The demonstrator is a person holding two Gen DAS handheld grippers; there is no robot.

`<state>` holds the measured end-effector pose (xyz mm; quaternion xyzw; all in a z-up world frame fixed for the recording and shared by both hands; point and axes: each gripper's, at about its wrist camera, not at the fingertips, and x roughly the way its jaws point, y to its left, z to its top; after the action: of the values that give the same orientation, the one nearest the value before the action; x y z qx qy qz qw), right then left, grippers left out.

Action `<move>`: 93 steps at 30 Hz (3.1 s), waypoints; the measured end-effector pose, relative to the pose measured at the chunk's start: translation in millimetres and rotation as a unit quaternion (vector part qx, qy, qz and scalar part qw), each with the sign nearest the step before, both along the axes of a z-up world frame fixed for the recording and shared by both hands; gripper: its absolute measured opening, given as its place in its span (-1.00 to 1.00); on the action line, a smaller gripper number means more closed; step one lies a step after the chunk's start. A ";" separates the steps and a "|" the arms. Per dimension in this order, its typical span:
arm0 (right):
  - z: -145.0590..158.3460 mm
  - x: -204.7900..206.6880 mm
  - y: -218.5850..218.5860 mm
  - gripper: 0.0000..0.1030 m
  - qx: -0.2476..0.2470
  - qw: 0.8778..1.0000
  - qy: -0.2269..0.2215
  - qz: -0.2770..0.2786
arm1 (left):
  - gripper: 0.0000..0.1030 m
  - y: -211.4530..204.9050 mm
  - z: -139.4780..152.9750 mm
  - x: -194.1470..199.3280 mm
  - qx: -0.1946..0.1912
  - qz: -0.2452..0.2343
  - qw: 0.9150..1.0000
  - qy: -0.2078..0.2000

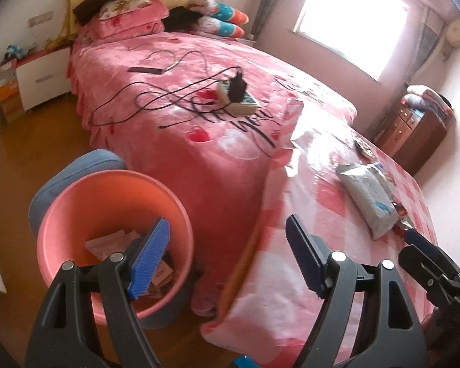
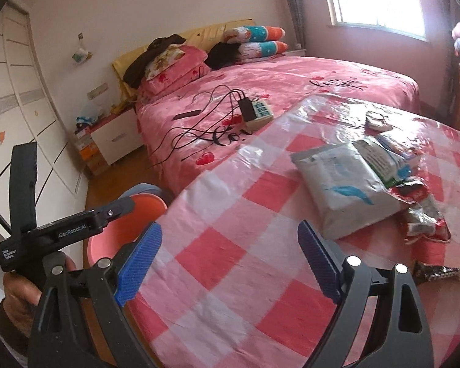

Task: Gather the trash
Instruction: 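Move both tools back to the trash pile on the bed, then grasp the yellow tissue pack with the left tool while the right grasps the Coffeemix sachet, then carry the tissue pack and Coffeemix sachet with both tools over the orange bucket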

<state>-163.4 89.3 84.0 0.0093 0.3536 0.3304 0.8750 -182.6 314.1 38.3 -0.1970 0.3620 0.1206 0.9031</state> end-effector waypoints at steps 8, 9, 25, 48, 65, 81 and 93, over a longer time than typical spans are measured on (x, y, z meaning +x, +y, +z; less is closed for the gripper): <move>-2.5 9.0 -44.1 0.73 0.026 0.999 0.007 -0.036 | 0.53 -45.6 4.8 23.9 0.018 -0.044 0.999 0.007; -2.3 10.0 -48.2 0.73 0.028 0.999 0.007 -0.039 | 0.53 -50.3 5.8 26.8 0.020 -0.049 0.999 0.007; -8.2 33.5 -135.6 0.73 0.083 0.989 0.024 -0.124 | 0.53 -140.9 44.4 151.3 -0.019 -0.150 0.988 0.013; -42.9 26.1 -207.6 0.73 0.168 0.948 0.132 -0.235 | 0.53 -250.4 2.1 371.6 0.065 -0.236 0.964 0.103; -44.1 65.4 -221.8 0.32 0.089 0.958 0.117 -0.247 | -0.01 -241.6 -22.8 389.9 0.050 -0.231 0.966 0.108; -53.7 80.8 -232.7 -0.54 0.058 0.965 0.119 -0.229 | -0.47 -218.6 -15.9 363.1 0.003 -0.214 0.974 0.078; -47.9 74.9 -237.5 -0.65 0.088 0.968 0.096 -0.213 | -0.51 -200.5 5.7 314.7 -0.009 -0.215 0.976 0.044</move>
<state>-88.5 -148.2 36.0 0.1927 0.3955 0.1642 0.8829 132.2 113.6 44.0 -0.1174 0.4365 -0.0713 0.8892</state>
